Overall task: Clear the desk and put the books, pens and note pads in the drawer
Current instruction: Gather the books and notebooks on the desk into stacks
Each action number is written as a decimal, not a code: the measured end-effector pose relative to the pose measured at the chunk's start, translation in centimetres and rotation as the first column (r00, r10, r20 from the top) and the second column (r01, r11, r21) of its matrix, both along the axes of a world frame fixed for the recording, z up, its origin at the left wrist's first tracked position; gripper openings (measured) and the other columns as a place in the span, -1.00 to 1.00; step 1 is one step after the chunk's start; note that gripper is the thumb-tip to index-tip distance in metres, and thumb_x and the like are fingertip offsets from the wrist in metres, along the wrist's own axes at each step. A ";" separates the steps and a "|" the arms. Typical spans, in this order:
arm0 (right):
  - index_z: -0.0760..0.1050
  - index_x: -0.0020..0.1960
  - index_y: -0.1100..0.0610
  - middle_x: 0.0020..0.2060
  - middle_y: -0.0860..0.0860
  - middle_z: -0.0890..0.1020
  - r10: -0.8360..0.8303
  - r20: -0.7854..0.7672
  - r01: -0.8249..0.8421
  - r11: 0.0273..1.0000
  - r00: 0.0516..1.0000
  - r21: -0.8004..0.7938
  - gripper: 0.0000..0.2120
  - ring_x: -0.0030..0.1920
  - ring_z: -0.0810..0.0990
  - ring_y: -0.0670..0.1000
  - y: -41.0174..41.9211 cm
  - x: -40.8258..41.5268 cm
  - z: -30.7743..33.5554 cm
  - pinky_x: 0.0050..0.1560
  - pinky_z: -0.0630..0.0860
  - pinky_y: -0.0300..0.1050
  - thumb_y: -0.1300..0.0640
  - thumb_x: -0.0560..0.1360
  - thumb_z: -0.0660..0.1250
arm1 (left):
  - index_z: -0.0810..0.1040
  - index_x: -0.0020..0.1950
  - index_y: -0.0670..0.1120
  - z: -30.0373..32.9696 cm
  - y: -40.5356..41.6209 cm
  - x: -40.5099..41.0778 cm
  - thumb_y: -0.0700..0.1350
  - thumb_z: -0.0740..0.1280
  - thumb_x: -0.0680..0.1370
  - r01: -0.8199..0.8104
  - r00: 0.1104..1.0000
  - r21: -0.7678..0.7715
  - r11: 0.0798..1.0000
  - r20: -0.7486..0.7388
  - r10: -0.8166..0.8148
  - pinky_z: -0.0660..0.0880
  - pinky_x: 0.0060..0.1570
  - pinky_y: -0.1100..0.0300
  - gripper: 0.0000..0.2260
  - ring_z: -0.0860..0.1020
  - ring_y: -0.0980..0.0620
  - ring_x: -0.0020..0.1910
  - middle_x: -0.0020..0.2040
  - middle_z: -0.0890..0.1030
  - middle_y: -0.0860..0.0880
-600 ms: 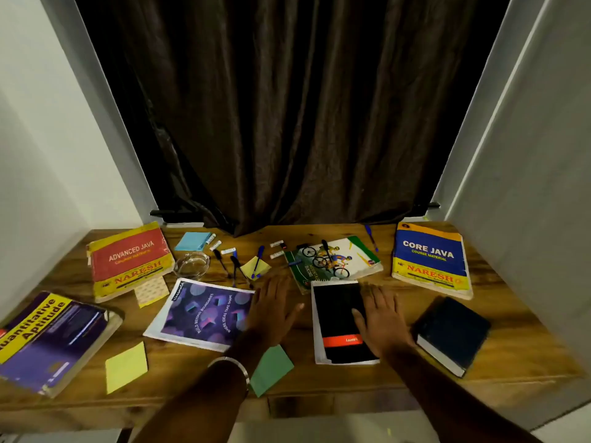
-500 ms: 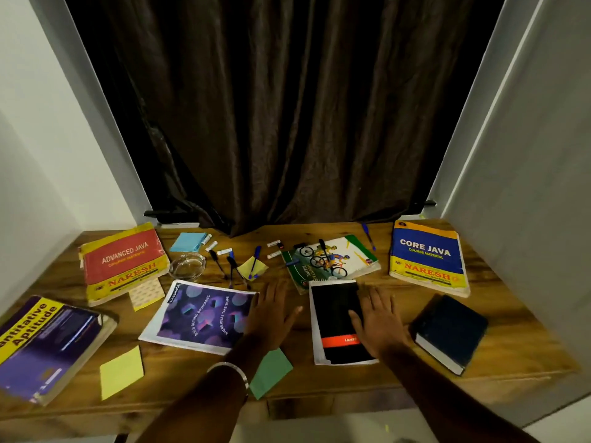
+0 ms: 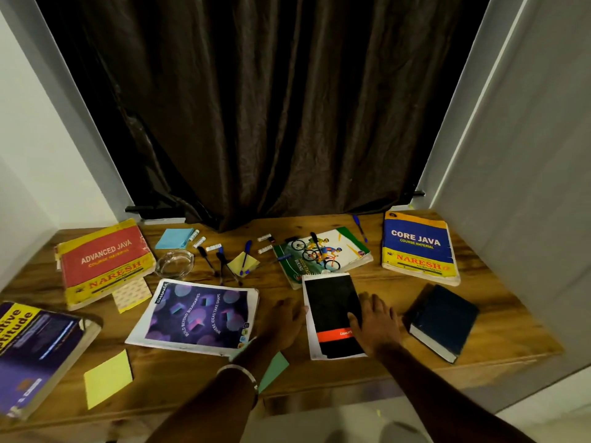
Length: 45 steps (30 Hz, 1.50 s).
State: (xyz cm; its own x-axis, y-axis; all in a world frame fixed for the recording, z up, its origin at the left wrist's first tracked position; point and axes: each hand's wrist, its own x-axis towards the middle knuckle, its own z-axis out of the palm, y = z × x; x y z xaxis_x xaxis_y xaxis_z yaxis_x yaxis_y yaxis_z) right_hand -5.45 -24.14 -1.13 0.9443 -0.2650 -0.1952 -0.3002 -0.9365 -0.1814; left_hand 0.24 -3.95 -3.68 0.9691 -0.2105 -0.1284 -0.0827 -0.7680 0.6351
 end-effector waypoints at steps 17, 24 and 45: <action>-0.02 0.55 0.06 0.36 0.12 0.46 -0.002 -0.044 0.011 0.978 0.999 0.208 -0.41 0.33 0.47 0.17 1.0 0.5 1.0 0.30 0.39 0.06 -0.17 0.62 0.03 | 0.38 0.37 -0.14 0.6 -3.4 0.1 0.06 0.24 0.59 -0.074 0.976 -0.175 0.982 -0.216 0.036 0.49 0.16 0.08 -0.58 0.53 -0.09 0.23 0.28 0.54 -0.12; 0.10 0.52 0.04 0.31 0.13 0.50 -0.057 -0.018 0.060 0.939 0.998 0.340 -0.48 0.29 0.49 0.18 1.8 0.7 1.4 0.24 0.42 0.01 -0.11 0.62 0.09 | 0.40 0.37 -0.17 1.0 -2.6 0.6 0.00 0.20 0.62 -0.147 0.964 -0.124 0.981 -0.242 0.114 0.38 0.03 0.23 -0.62 0.51 -0.09 0.24 0.27 0.52 -0.14; 0.12 0.49 0.00 0.23 0.14 0.55 -0.007 0.004 0.005 0.921 1.000 0.390 -0.47 0.19 0.56 0.16 5.3 2.0 1.4 0.17 0.54 0.06 -0.12 0.59 0.14 | 0.44 0.30 -0.12 1.5 2.2 0.8 0.07 0.25 0.55 -0.228 0.973 0.061 0.972 -0.032 0.230 0.52 0.11 0.07 -0.60 0.56 -0.11 0.17 0.20 0.58 -0.13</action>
State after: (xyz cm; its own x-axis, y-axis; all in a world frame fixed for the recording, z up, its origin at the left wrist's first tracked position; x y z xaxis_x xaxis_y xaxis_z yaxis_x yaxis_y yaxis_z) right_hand -3.40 -18.83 0.23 0.9444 -0.1742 -0.2789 -0.3032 -0.7894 -0.5338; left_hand 1.07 -1.75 -2.20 0.9849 0.0249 -0.1716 0.1228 -0.7984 0.5894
